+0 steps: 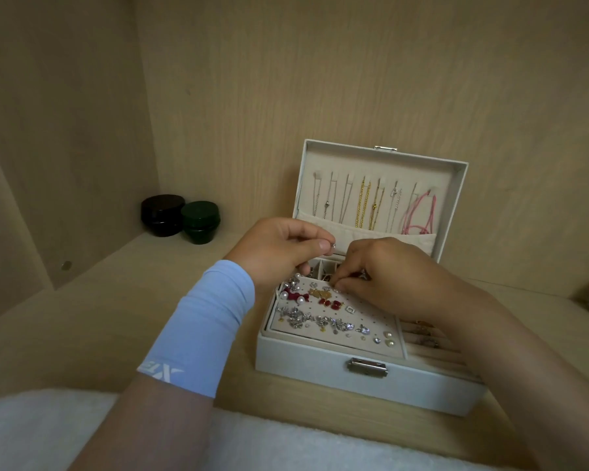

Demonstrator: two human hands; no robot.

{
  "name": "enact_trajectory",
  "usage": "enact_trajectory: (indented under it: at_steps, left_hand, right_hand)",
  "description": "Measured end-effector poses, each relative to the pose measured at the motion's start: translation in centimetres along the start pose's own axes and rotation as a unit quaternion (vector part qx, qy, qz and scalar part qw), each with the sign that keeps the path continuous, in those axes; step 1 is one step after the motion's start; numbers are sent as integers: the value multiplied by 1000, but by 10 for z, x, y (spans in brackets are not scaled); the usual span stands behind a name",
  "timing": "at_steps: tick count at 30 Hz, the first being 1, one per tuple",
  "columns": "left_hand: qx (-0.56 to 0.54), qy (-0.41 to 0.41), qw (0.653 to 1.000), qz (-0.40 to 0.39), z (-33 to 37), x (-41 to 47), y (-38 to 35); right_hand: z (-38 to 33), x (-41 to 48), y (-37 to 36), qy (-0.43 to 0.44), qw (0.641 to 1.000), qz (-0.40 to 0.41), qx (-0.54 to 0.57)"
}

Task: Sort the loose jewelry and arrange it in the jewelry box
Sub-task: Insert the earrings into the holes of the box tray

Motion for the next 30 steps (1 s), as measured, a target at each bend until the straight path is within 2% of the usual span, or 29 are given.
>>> enact_trajectory:
  at_steps: [3,5,8,10,21,25,30]
  left_hand:
    - [-5,9,1000,-11,-2,-1,-4]
    - [-1,10,1000,-13,-2,-1,-5]
    - [13,10,1000,-19,-2,-2,-9]
    - [16,17,999,-25,-3,-2,-14]
    - [-73,45,995,-45,-5,-5,-34]
    - [8,2,998,-57,4,-9,-39]
    - [122,-59,985,-106,11,-14,-46]
  right_hand:
    - [11,-2,12,-30,995,59,77]
    - [20,-8,32,-48,975,123,181]
    - [16,-18,49,-24,945,143,292]
    - [10,-22,51,-3,946,147,289]
    - [26,-34,54,-24,944,188,269]
    - [29,-37,51,-18,960,150,234]
    - [23,-44,34,7,992,-27,122]
Point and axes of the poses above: each hand's wrist, its own x-axis towards the middle knuckle, its own y-axis out of the back of the hand, z = x × y, the point moved 8 cm from there along x, towards the middle knuckle, and after that the axes turned 11 degrees about -x, right-handed, at the moved point
